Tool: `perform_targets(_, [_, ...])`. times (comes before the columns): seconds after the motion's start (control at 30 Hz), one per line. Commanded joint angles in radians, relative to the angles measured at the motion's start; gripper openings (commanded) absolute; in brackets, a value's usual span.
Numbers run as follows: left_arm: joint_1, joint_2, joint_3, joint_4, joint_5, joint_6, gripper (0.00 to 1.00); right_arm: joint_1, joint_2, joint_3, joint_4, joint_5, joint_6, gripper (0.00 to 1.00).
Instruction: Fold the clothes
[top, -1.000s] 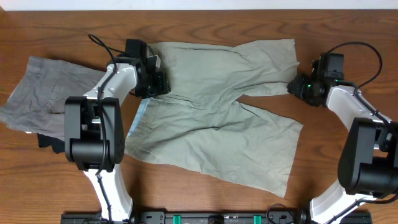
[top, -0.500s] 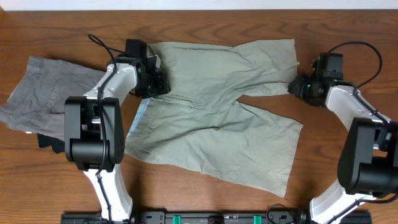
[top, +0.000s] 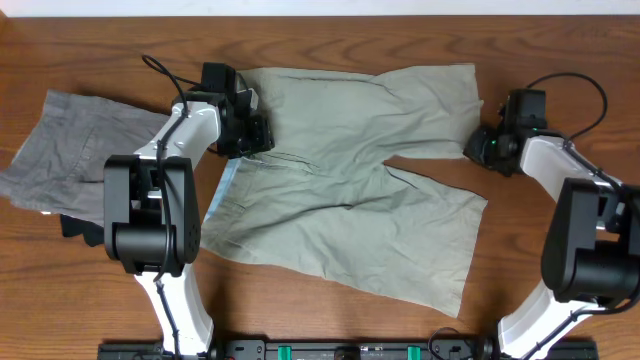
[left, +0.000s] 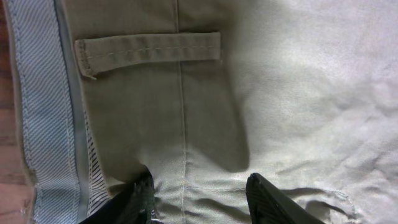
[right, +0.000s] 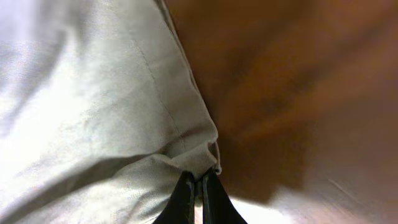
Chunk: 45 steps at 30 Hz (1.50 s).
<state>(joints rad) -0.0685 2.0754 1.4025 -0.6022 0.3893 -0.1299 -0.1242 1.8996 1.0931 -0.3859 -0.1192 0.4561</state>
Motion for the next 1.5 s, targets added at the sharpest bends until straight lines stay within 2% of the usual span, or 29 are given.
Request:
perform_targets(0.0, [-0.001, 0.015, -0.022, -0.045, -0.034, 0.006, 0.5, -0.066, -0.043, -0.01, -0.029, 0.131, -0.031, 0.01])
perform_targets(0.17, [-0.014, 0.015, -0.022, -0.033, 0.072, 0.055, 0.5, -0.14, -0.07, 0.021, -0.018, 0.105, -0.146, 0.01])
perform_targets(0.3, [-0.049, 0.015, -0.022, 0.023, 0.071, 0.059, 0.5, -0.159, -0.069, 0.048, -0.016, 0.1, -0.185, 0.01])
perform_targets(0.57, [-0.11, 0.015, -0.022, 0.234, 0.071, 0.058, 0.49, -0.156, -0.069, 0.059, 0.027, 0.101, -0.207, 0.03])
perform_targets(0.73, [-0.107, -0.003, -0.02, 0.262, 0.039, 0.058, 0.46, -0.158, -0.069, 0.077, 0.024, 0.099, -0.221, 0.19])
perform_targets(0.9, [-0.105, -0.118, -0.02, 0.152, -0.094, 0.093, 0.46, -0.159, -0.09, 0.144, -0.115, 0.101, -0.263, 0.33])
perform_targets(1.1, [-0.105, -0.293, -0.02, -0.155, -0.214, 0.092, 0.46, -0.159, -0.192, 0.169, -0.422, 0.04, -0.24, 0.35])
perform_targets(1.23, [-0.105, -0.324, -0.022, -0.318, -0.268, 0.092, 0.47, -0.159, -0.232, 0.149, -0.567, 0.011, -0.189, 0.35])
perform_targets(1.47, [-0.105, -0.325, -0.098, -0.395, -0.271, 0.076, 0.44, -0.159, -0.362, -0.049, -0.544, -0.092, -0.171, 0.38])
